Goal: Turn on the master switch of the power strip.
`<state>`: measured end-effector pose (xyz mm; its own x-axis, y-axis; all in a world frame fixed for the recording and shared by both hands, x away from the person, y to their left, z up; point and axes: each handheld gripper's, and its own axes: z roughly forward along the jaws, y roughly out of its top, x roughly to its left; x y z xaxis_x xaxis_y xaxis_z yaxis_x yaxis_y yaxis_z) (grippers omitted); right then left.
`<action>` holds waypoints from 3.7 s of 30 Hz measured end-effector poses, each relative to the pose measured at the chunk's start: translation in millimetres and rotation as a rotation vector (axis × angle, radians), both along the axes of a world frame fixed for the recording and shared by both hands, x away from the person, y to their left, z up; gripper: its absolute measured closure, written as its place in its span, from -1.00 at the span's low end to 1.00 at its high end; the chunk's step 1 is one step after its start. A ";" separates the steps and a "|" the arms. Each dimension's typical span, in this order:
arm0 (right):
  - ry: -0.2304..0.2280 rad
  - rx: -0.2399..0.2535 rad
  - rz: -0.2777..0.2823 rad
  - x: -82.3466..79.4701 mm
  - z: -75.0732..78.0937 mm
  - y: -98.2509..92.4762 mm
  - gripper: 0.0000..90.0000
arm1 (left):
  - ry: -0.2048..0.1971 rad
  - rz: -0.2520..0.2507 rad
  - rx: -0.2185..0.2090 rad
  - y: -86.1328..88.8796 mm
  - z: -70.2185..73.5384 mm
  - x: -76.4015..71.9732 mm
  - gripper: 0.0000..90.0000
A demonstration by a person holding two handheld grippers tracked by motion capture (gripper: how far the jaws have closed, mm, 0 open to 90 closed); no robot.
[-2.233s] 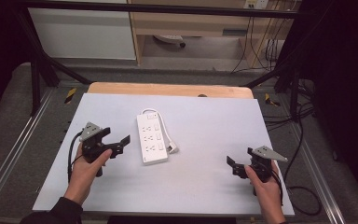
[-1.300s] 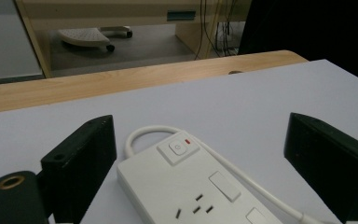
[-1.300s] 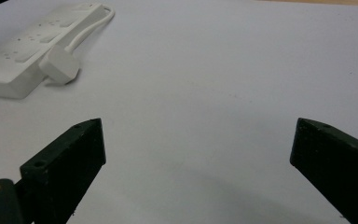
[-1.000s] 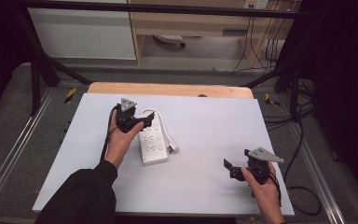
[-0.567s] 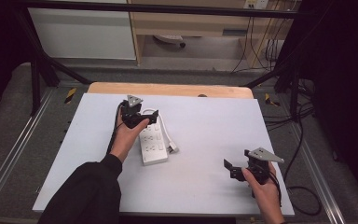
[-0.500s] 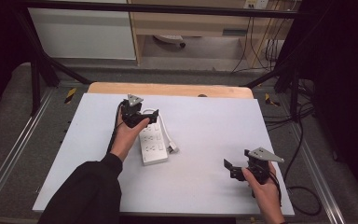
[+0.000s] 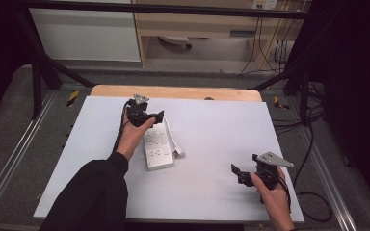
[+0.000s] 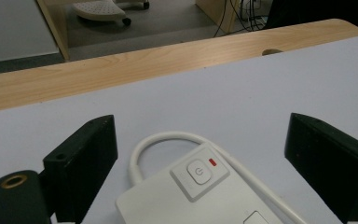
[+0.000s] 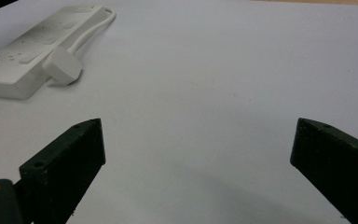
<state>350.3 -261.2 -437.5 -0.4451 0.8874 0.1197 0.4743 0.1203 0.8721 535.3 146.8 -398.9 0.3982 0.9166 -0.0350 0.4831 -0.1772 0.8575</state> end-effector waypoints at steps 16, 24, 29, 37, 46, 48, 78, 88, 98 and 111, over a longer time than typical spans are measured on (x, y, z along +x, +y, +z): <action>-0.002 0.001 0.001 -0.4 0.7 -1.1 -0.92 | 0.006 -0.013 0.008 -0.5 -6.0 5.5 -0.31; 0.000 0.002 0.000 -0.3 0.6 -1.2 -0.92 | 0.014 0.011 -0.013 5.1 -6.4 7.5 0.16; 0.001 0.001 0.002 -0.3 0.7 -1.4 -0.92 | 0.010 0.008 -0.014 6.4 -7.6 8.5 0.37; 0.000 0.001 0.003 0.0 0.6 -1.4 -0.92 | 0.012 -0.025 -0.018 4.3 -11.4 9.7 0.64; 0.001 0.002 0.003 -0.2 0.8 -1.6 -0.92 | 0.036 -0.053 -0.009 3.4 -18.6 12.2 0.90; 0.001 0.002 0.002 0.0 0.8 -1.8 -0.92 | 0.045 -0.058 -0.006 3.1 -20.0 12.2 0.95; 0.002 0.001 0.003 -0.2 0.9 -2.0 -0.92 | 0.103 -0.070 0.025 -0.5 -31.7 14.9 1.00; 0.000 0.001 0.004 -0.5 1.3 -2.5 -0.92 | 0.105 -0.074 0.031 -3.9 -33.7 15.0 1.00; 0.001 0.000 0.005 -0.4 1.2 -2.4 -0.92 | 0.105 -0.073 0.030 -4.9 -34.4 15.0 1.00; 0.004 -0.001 0.006 -0.7 1.2 -2.2 -0.92 | 0.102 -0.071 0.039 -4.5 -34.7 15.4 1.00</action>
<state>349.7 -263.4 -436.3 -0.4496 0.8850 0.1207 0.4767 0.1235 0.8703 550.7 142.3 -433.6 0.4581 0.8878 -0.0439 0.5526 -0.2458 0.7964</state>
